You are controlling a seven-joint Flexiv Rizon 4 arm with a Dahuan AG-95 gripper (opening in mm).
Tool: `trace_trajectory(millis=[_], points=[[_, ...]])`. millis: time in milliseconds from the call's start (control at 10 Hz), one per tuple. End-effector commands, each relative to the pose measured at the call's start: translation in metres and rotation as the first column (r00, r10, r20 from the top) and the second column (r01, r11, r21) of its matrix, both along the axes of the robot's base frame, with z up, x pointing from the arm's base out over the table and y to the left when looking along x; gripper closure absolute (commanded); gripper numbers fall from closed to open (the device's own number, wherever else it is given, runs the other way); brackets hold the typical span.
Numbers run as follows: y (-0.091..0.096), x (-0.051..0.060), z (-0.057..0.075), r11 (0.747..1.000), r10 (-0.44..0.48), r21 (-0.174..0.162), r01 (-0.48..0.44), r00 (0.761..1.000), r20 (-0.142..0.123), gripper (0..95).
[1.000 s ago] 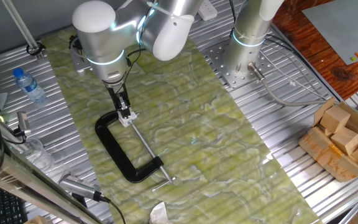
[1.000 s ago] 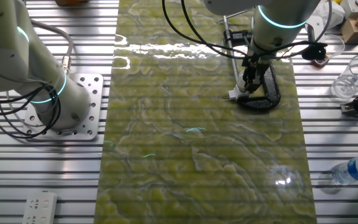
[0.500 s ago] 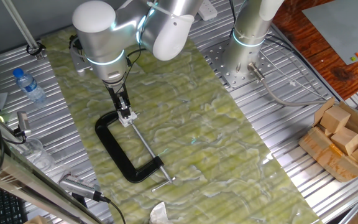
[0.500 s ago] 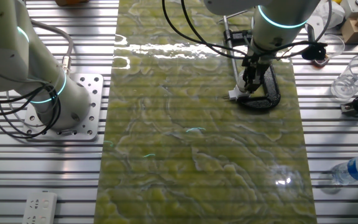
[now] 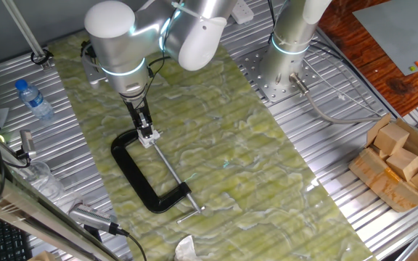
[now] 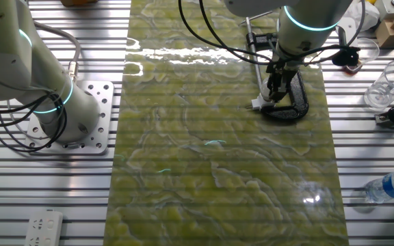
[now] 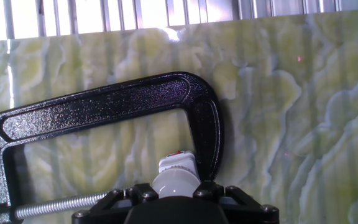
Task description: Install the light bulb by rotating it
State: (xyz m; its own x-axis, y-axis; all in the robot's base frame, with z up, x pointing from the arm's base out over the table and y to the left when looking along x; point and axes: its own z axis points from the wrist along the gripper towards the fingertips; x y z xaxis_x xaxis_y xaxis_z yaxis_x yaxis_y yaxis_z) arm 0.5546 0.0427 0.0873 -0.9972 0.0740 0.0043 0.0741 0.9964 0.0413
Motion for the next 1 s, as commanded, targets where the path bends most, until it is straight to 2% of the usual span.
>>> trace_trajectory(millis=[100,400,600,700,800,900,1000], points=[[-0.0003,0.0035,0.0057,1.000,0.022,0.002,-0.022,1.000,0.001,19.0],[-0.0004,0.0032,0.0049,1.000,0.025,0.001,-0.025,1.000,-0.005,19.0],[-0.0004,0.0032,0.0052,0.994,0.111,-0.021,-0.111,0.994,0.000,19.0],[-0.0003,0.0033,0.0062,0.970,0.242,-0.031,-0.241,0.970,0.012,19.0],[-0.0003,0.0036,0.0071,0.940,0.340,-0.033,-0.340,0.940,0.013,19.0],[-0.0002,0.0036,0.0081,0.916,0.401,-0.030,-0.401,0.916,0.012,19.0],[-0.0002,0.0036,0.0083,0.859,0.512,-0.036,-0.511,0.859,0.010,19.0]])
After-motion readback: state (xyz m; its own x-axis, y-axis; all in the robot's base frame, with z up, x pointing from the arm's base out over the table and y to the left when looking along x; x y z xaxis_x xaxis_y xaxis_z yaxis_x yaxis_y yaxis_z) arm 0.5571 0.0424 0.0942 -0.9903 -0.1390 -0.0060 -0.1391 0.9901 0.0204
